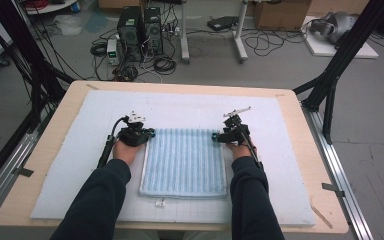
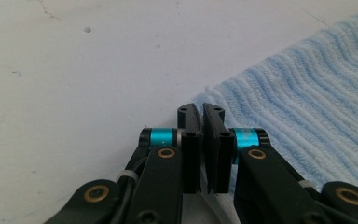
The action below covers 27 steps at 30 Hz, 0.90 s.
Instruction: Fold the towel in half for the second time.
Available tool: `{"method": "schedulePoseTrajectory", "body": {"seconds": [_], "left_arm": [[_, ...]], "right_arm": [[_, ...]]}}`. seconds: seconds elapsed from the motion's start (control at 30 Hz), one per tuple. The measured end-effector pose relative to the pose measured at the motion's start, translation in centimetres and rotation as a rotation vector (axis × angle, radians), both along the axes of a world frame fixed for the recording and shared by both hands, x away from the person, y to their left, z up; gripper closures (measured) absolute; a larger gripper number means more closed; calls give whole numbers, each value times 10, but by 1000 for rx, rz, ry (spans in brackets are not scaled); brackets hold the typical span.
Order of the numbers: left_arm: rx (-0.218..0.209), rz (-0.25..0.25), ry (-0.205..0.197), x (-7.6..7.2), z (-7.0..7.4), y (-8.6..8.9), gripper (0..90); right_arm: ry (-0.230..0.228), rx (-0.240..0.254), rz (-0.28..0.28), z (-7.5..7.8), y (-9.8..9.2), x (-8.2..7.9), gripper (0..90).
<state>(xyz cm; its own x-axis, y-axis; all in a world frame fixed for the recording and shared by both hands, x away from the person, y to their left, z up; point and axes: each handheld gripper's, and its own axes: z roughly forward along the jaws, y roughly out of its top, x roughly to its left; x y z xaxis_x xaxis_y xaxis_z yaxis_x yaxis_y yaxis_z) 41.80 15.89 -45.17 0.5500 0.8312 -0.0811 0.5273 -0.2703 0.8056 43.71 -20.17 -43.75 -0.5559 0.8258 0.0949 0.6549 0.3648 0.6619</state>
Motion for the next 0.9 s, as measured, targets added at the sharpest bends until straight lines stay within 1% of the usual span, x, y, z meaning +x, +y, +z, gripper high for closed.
{"method": "schedulePoseTrajectory", "body": {"seconds": [0.1, 0.2, 0.23, 0.3, 0.33, 0.4, 0.43, 0.47, 0.53, 0.63, 0.67, 0.7, 0.73, 0.83, 0.9], "left_arm": [[-6, -1, 7, 0, 0, 1, 855], [-9, 0, 7, 0, 0, 1, 855], [-10, -1, 6, 1, 0, 1, 856], [-14, -2, 9, 1, 0, 2, 857], [-19, 1, 11, 1, 0, 2, 858], [-39, 5, 20, 1, 1, 5, 863], [-56, 15, 29, 1, 1, 6, 872], [-77, 23, 34, 1, 1, 8, 873], [-91, 21, 23, 0, 4, 12, 874], [-147, 37, -11, -1, 13, 16, 875], [-167, 41, -24, -1, 16, 18, 876], [-180, 45, -27, -2, 18, 19, 876], [-190, 45, -33, -3, 20, 20, 876], [-202, 32, -46, -6, 24, 23, 876], [-228, 23, -53, -8, 28, 25, 875]], "right_arm": [[-9, 0, 9, -1, 1, 0, 529], [-14, 0, 28, -1, 2, 0, 625], [-10, 7, 32, -1, 2, 0, 676], [-2, 27, 48, -1, 3, 0, 812], [-2, 24, 58, -1, 4, -1, 830], [-21, -14, 69, 1, 8, -3, 842], [-32, -29, 72, 2, 9, -4, 844], [-37, -33, 69, 3, 10, -5, 845], [-74, -30, 65, 9, 10, -7, 846], [-125, 1, 52, 17, 9, -9, 847], [-132, 8, 53, 19, 8, -9, 846], [-135, 17, 45, 20, 8, -10, 847], [-140, 20, 42, 21, 8, -10, 846], [-161, 25, 46, 27, 8, -14, 845], [-177, 28, 53, 32, 7, -18, 845]]}}
